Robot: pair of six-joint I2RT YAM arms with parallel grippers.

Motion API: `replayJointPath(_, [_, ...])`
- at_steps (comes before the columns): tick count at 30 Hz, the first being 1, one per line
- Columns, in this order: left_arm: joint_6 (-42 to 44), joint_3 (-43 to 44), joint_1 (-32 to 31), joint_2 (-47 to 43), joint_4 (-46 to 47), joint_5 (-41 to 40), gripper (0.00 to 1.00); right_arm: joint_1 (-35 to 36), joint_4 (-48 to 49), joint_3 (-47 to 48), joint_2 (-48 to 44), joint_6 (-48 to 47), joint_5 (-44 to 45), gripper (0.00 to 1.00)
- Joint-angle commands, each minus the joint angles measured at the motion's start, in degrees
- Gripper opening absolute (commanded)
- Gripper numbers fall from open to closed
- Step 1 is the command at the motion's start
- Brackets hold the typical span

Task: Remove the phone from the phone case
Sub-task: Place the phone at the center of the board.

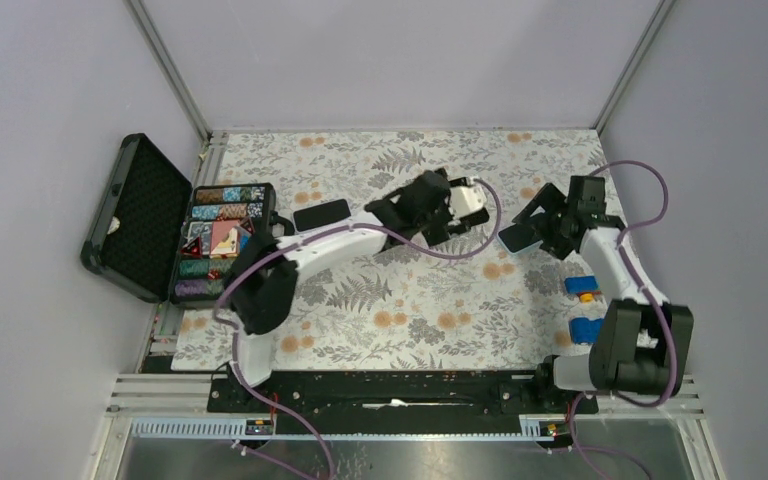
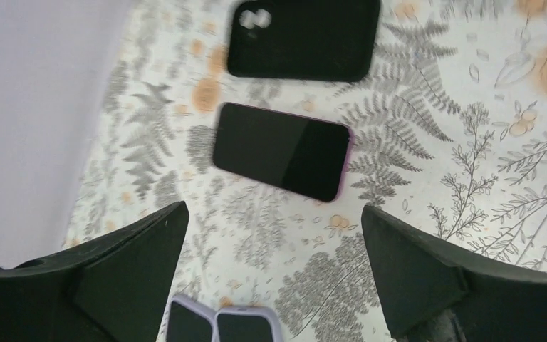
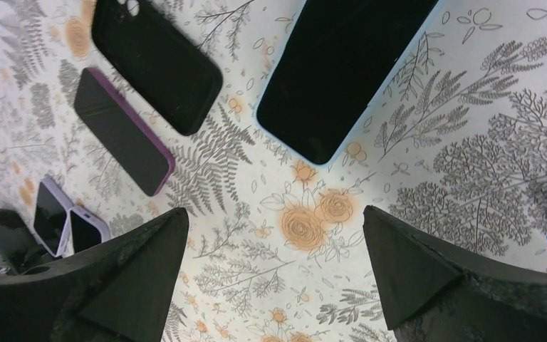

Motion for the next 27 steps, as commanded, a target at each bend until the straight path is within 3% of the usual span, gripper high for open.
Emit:
replayJointPath(1, [-6.0,-5.7,0.9,-13.0,9.3,0.9,0.99,-0.2,-2.7,7.0,7.8,-2.1,1.4,1.00])
replayJointPath(5, [-11.7,-9.1,1.1,-17.9,11.9,-3.2,0.99,-0.2,-4.5,11.8,15.0,-0.5,6.3,1.00])
replayJointPath(12, [-17.8,-18.5,1.2,-26.2,18.6,2.6,0.99,0.1,-7.4,19.0,26.9,4.6,7.2,1.00])
replayJointPath(23, [-18.7,-25.2,2.0,-31.4,23.3,1.6,0.99,2.4,-11.0,26.8,37.3,13.0,8.1,1.00])
replayJointPath(27, [-18.4,-26.4,2.6,-32.5,24.0,1.6,0.99,3.8,-19.4,34.6,41.4,12.0,10.9,1.00])
